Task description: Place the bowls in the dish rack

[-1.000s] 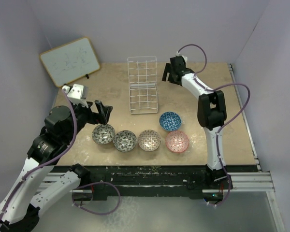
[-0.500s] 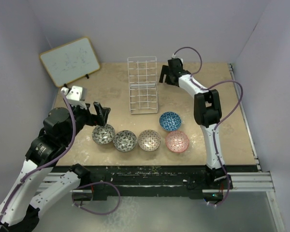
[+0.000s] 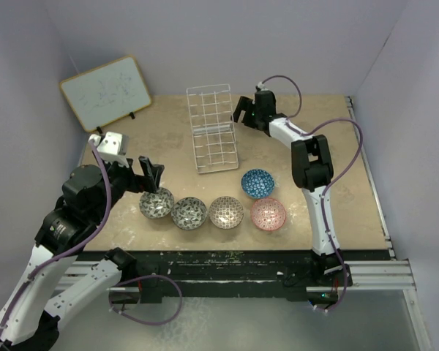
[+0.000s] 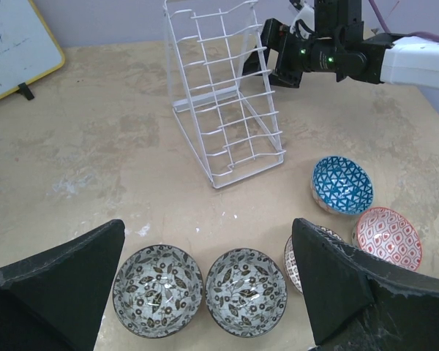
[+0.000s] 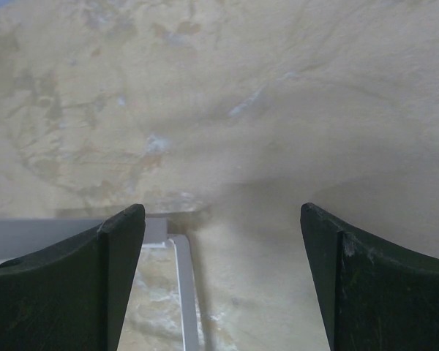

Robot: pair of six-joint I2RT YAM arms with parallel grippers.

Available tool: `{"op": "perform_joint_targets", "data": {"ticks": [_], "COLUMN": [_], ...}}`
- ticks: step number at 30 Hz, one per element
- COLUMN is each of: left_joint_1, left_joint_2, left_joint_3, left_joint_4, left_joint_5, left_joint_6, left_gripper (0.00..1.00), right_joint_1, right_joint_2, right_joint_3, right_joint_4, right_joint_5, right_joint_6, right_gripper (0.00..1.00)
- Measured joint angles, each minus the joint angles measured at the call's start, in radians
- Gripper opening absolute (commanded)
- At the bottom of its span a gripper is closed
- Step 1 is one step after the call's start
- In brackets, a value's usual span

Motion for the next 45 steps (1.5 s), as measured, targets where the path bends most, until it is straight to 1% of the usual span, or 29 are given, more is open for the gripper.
{"op": "perform_joint_targets", "data": {"ticks": [4,10,18,21,28,32,35,38,45], "left_joint_1": [0.0,0.0,0.0,0.0,0.0,0.0,0.0,0.0,0.0], "left_joint_2": [-0.003,-0.016,-0.037,-0.038,-0.052,-0.069,-0.076,-0.078,-0.078], "left_joint_3": [0.0,0.003,0.007,0.007,0.007,0.007,0.007,0.007,0.007], "left_joint_4": [-0.013,-0.033,-0.041,-0.043,-0.047,-0.064,-0.072,-0.081,-0.082], "left_joint_5": [-0.002,-0.005,-0.019,-0.02,-0.02,-0.024,-0.025,-0.027,-0.027], "left_joint_6": [0.0,0.0,0.0,0.0,-0.001,-0.001,-0.002,-0.002,-0.004], "left_gripper": [0.99,0.99,0.99,0.99,0.99,0.99,0.99,0.99,0.99], "right_joint_1": [0.0,0.0,0.021,0.049,0.156,0.198,0.211,0.198,0.106], "right_joint_2": [0.001,0.035,0.115,0.137,0.191,0.193,0.188,0.157,0.047], "right_joint_3": [-0.03,-0.029,0.06,0.084,0.158,0.158,0.142,0.086,-0.07], "right_joint_4": [0.076,0.161,0.221,0.232,0.24,0.243,0.253,0.27,0.268], "right_joint_5": [-0.068,-0.159,-0.253,-0.285,-0.354,-0.391,-0.394,-0.389,-0.298], "right_joint_6": [0.074,0.179,0.239,0.254,0.275,0.288,0.297,0.314,0.338], "right_gripper": [0.89,0.88,0.87,0.87,0.87,0.88,0.88,0.89,0.88]}}
